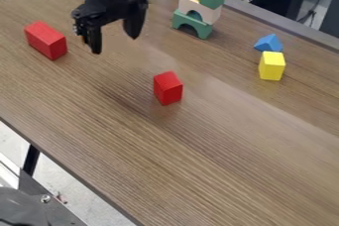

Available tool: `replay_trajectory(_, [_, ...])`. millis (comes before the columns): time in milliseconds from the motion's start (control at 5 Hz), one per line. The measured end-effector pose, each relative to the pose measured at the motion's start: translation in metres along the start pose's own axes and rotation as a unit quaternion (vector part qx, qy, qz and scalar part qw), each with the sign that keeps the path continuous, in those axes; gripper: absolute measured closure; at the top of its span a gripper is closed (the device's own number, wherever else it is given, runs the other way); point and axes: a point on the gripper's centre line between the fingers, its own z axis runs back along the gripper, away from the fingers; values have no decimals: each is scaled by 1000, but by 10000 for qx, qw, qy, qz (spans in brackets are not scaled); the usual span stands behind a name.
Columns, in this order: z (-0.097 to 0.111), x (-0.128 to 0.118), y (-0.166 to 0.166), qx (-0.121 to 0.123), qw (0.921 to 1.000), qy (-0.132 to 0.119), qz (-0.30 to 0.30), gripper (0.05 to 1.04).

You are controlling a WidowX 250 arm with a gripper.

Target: Take the red rectangle and put it on top of yellow and green cubes

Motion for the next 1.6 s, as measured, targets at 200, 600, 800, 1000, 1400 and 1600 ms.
replay_trajectory(200, [-3, 14, 6, -35, 9993, -72, 363, 85])
replay_trajectory(600, [-21, 38, 17, 100, 9953, 12, 962, 85])
replay_trajectory(800, [-27, 50, 22, 176, 9928, 9, 1184, 85])
replay_trajectory(1000, [-32, 62, 29, 245, 9913, 25, 1291, 85])
replay_trajectory(1400, [-42, 77, 31, 343, 9924, 115, 1180, 85])
replay_trajectory(1600, [-47, 80, 32, 388, 9923, 141, 1166, 85])
